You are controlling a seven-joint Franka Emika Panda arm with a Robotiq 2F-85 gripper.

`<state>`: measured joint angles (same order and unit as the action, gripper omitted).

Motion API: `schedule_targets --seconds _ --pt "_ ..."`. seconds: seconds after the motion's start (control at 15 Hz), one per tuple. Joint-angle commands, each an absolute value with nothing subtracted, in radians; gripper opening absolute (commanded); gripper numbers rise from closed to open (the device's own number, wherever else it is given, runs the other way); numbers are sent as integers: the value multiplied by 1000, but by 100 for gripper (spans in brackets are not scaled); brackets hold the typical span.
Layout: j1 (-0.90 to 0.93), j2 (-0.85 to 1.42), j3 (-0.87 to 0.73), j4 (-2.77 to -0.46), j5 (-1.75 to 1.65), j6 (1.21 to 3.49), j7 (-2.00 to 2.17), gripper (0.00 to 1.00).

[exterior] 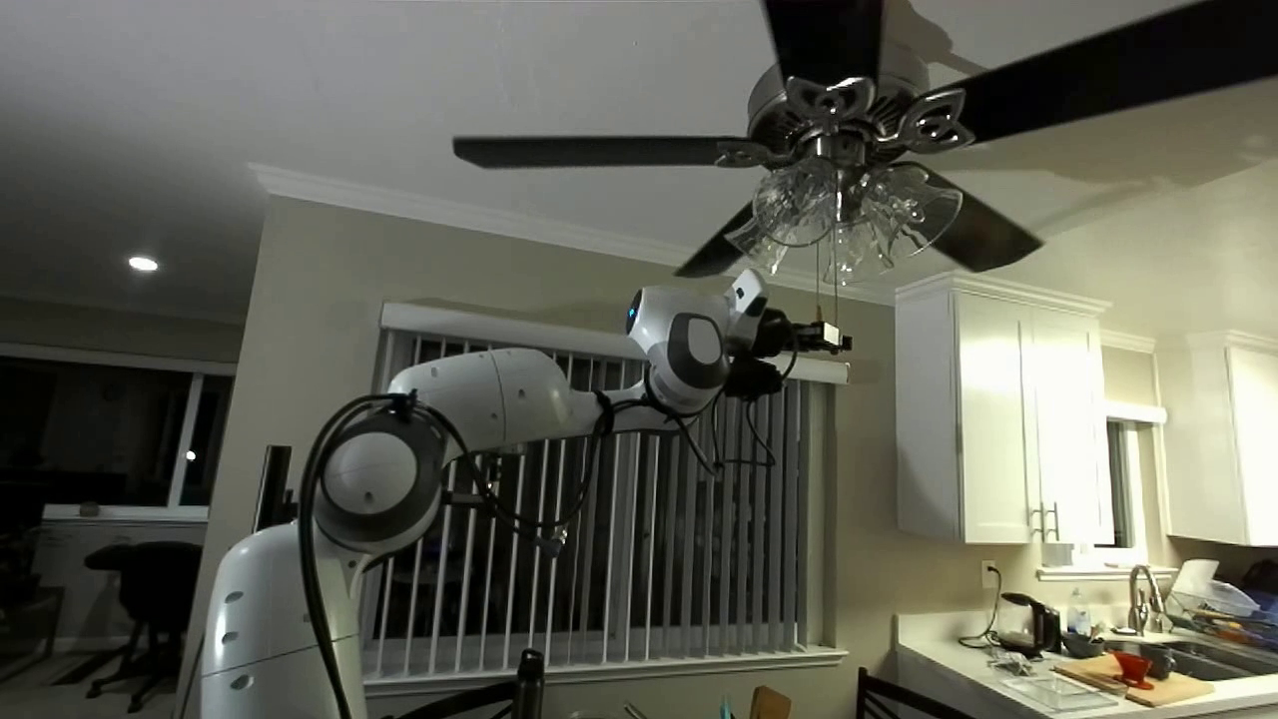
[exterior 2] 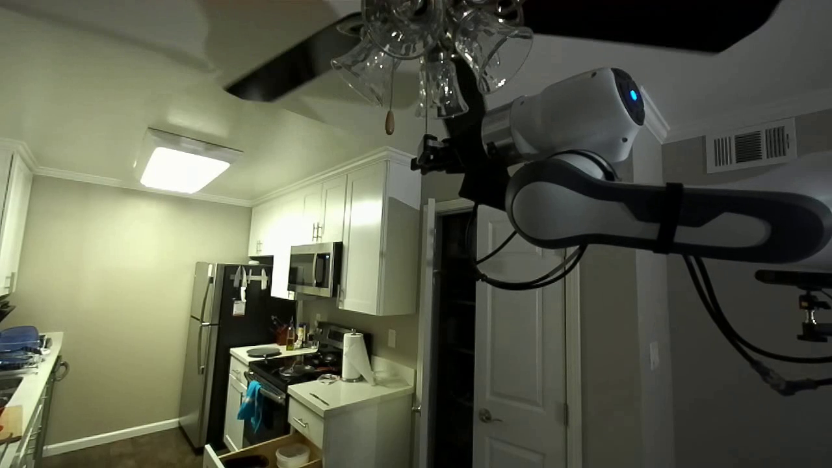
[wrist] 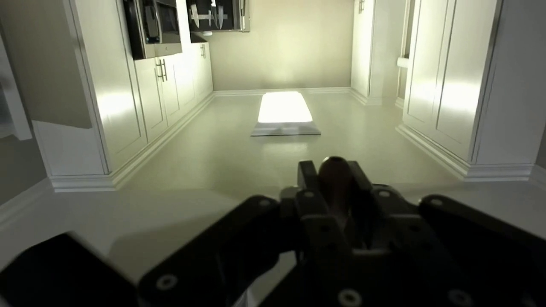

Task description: Pull the string on the right to turn on the chandelier

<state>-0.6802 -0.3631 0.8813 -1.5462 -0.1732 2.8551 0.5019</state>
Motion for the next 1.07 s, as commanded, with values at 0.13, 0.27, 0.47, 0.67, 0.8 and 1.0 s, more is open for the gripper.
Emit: schedule_targets --seconds 0.13,0.27,0.47,0.67,0.8,1.0 --pt "-695 -364 890 -1516 -185 2800 497 5" --pt "-686 -363 887 -1529 -184 2744 485 5" --pt "-703 -362 889 -1551 -190 2691 492 5" --pt "-716 -361 887 -1546 -186 2689 488 5" --pt "-712 -359 884 -1536 -177 2688 484 7" --pt "-679 -366 872 -1532 -159 2664 471 51"
